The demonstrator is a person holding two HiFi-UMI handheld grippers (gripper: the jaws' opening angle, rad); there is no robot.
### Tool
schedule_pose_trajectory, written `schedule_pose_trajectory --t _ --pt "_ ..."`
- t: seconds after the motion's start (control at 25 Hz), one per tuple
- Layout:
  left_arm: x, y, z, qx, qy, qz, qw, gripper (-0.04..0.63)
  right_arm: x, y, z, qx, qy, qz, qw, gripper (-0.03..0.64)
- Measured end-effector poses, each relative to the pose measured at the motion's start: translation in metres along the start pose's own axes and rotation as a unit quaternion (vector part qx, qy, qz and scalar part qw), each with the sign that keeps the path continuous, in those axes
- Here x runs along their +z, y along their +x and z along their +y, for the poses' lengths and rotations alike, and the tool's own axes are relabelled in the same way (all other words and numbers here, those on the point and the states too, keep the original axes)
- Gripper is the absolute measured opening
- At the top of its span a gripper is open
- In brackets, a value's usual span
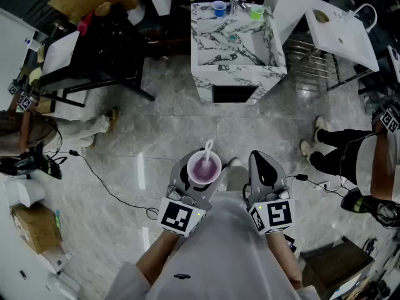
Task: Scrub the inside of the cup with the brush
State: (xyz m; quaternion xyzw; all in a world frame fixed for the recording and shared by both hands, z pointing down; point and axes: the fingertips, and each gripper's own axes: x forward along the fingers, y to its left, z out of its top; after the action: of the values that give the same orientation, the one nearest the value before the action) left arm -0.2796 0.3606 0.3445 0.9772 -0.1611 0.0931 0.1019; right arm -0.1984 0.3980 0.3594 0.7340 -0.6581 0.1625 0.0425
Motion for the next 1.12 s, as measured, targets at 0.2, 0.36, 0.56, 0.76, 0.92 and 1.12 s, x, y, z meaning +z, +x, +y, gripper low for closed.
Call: schedule_pose_trajectory --t 0.2,0.36,0.56,0.76,0.92,1.12 --pt "0.014 0.003 -0.031 -0.003 -0.006 0.009 0.9999 0.272 0.015 -0.018 -0.005 0.016 -0.009 0.009 1.0 0.005" --pt "0.01 0.018 -0.048 0.003 -0.002 0.014 0.9999 0.272 0.015 -0.025 -0.021 0.022 0.003 -0.003 1.0 0.005" --pt "-0.002 0.04 -0.062 0.017 0.003 0.018 0.9997 0.272 -0.001 -0.031 -0.059 0.023 0.03 -0.012 0.999 0.005" --pt "-0.004 0.053 -0.072 0.011 -0.001 0.043 0.999 0.272 -0.028 -0.027 -0.062 0.077 0.038 0.054 0.995 -0.008" --pt "0.001 0.071 -0.057 0.018 -0.001 0.048 0.9987 0.272 -0.028 -0.01 -0.06 0.099 0.016 0.071 0.992 -0.008" --pt "0.005 0.105 -0.025 0.011 -0.01 0.052 0.9985 0.272 -0.025 0.032 -0.072 0.105 0.009 0.094 0.99 -0.008"
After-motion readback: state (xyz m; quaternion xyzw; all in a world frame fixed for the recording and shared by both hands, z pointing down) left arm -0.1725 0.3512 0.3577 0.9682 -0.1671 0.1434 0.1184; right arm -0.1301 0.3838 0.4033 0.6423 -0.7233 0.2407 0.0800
